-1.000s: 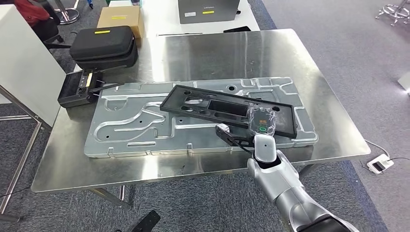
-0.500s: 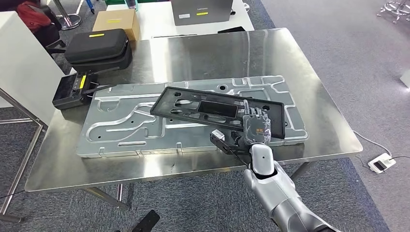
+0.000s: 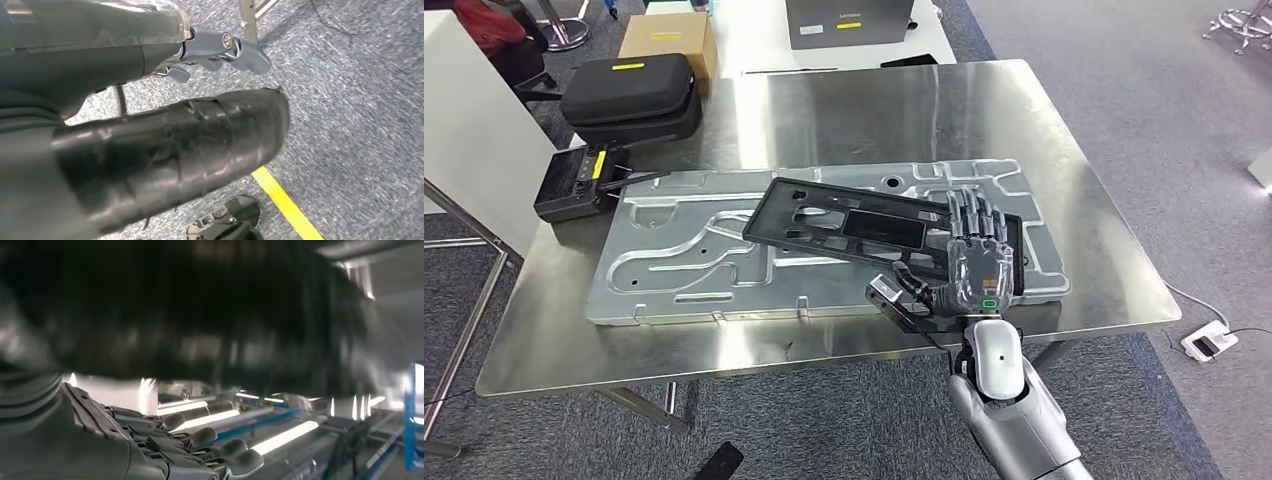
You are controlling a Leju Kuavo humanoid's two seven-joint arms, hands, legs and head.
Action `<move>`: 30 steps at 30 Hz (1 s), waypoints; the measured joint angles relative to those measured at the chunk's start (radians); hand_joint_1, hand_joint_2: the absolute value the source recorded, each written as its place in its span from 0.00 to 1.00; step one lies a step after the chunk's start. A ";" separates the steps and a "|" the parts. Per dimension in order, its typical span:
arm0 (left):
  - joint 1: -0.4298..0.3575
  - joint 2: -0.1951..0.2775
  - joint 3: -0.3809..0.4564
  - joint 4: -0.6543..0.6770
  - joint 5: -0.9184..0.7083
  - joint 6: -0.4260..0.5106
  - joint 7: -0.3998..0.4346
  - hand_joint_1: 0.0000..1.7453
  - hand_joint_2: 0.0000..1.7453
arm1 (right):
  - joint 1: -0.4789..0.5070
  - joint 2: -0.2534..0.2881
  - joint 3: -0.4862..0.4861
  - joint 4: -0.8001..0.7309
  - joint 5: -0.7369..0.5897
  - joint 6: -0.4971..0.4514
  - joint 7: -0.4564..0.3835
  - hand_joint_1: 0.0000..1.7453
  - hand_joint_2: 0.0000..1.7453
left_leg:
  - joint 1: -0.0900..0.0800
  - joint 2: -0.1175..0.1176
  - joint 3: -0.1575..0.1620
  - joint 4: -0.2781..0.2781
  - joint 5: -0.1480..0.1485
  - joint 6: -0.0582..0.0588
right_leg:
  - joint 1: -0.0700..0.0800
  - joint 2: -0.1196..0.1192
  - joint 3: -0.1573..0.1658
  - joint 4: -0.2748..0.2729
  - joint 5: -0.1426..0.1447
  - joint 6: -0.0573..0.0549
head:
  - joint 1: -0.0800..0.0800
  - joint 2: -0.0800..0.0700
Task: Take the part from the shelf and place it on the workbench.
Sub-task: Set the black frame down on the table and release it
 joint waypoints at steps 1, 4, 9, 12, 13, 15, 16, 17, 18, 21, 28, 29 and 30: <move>0.000 0.000 0.001 0.000 0.003 0.002 -0.002 0.00 0.00 | 0.005 -0.012 0.000 -0.021 0.004 0.015 -0.006 0.00 0.00 | 0.003 0.000 0.004 -0.007 0.004 0.005 | 0.000 0.000 -0.010 0.025 -0.018 0.005 | 0.000 0.000; 0.003 0.000 0.005 0.000 0.015 0.008 -0.007 0.00 0.00 | 0.018 -0.071 0.004 -0.090 -0.014 0.120 -0.043 0.00 0.00 | 0.003 0.000 0.006 -0.012 0.006 0.013 | -0.003 0.000 -0.094 0.205 -0.106 0.015 | 0.001 0.000; 0.013 0.004 0.010 0.000 0.036 0.018 -0.017 0.00 0.00 | 0.027 -0.180 0.010 -0.199 -0.083 0.202 -0.079 0.00 0.00 | 0.001 -0.007 0.006 -0.002 0.000 0.011 | -0.003 0.000 -0.048 0.103 -0.017 0.010 | 0.001 0.000; 0.016 0.004 0.016 0.000 0.049 0.033 -0.023 0.00 0.00 | 0.061 -0.219 0.007 -0.289 -0.144 0.126 -0.091 0.00 0.00 | -0.005 -0.009 0.000 0.006 -0.005 0.001 | 0.004 -0.001 0.004 -0.008 0.009 -0.001 | 0.000 0.000; 0.019 0.004 0.019 0.000 0.053 0.040 -0.023 0.00 0.00 | 0.089 -0.221 0.003 -0.326 -0.170 0.060 -0.104 0.00 0.00 | -0.007 -0.011 0.000 0.006 -0.005 -0.003 | 0.006 -0.001 0.004 -0.011 0.009 -0.004 | 0.000 0.000; 0.025 0.004 0.025 0.000 0.057 0.062 -0.017 0.00 0.00 | 0.158 -0.203 -0.018 -0.407 -0.230 -0.090 -0.161 0.00 0.00 | -0.005 -0.011 -0.004 0.016 -0.017 -0.012 | 0.001 -0.004 0.008 -0.016 0.010 -0.015 | 0.000 0.000; 0.027 0.004 0.028 0.000 0.058 0.075 -0.012 0.00 0.00 | 0.194 -0.181 -0.033 -0.448 -0.266 -0.145 -0.209 0.00 0.00 | -0.005 -0.011 -0.013 0.042 -0.037 -0.017 | -0.001 -0.005 0.010 -0.019 0.011 -0.022 | 0.000 0.000; 0.028 0.004 0.030 0.000 0.058 0.088 -0.006 0.00 0.00 | 0.229 -0.152 -0.052 -0.488 -0.307 -0.179 -0.268 0.00 0.00 | -0.004 -0.010 -0.031 0.086 -0.066 -0.022 | -0.003 -0.006 0.013 -0.022 0.012 -0.028 | 0.000 0.000; 0.029 0.004 0.031 0.000 0.058 0.102 0.000 0.00 0.00 | 0.265 -0.119 -0.074 -0.524 -0.353 -0.195 -0.331 0.00 0.00 | -0.003 -0.010 -0.057 0.149 -0.100 -0.026 | -0.003 -0.006 0.014 -0.022 0.011 -0.032 | -0.001 0.000; 0.033 0.004 0.033 0.000 0.060 0.127 0.012 0.00 0.00 | 0.353 -0.033 -0.133 -0.593 -0.469 -0.203 -0.461 0.00 0.00 | -0.001 -0.010 -0.119 0.288 -0.144 -0.032 | -0.002 -0.007 0.017 -0.021 0.008 -0.036 | -0.001 0.000; 0.036 0.002 0.040 0.000 0.069 0.158 0.019 0.00 0.00 | 0.448 0.067 -0.207 -0.649 -0.674 -0.204 -0.578 0.00 0.00 | -0.008 -0.011 0.021 0.002 -0.018 -0.013 | 0.004 -0.001 0.022 -0.017 0.005 -0.015 | -0.001 0.000; 0.038 0.002 0.041 0.000 0.069 0.162 0.020 0.00 0.00 | 0.460 0.077 -0.215 -0.654 -0.714 -0.204 -0.599 0.00 0.00 | -0.007 -0.011 0.020 0.000 -0.014 -0.008 | 0.003 -0.001 0.022 -0.017 0.005 -0.010 | 0.000 0.000; 0.040 0.001 0.043 0.000 0.070 0.165 0.020 0.00 0.00 | 0.473 0.086 -0.223 -0.661 -0.751 -0.204 -0.618 0.00 0.00 | -0.005 -0.011 0.020 -0.004 -0.010 -0.001 | 0.002 -0.001 0.020 -0.011 -0.001 -0.005 | 0.000 0.000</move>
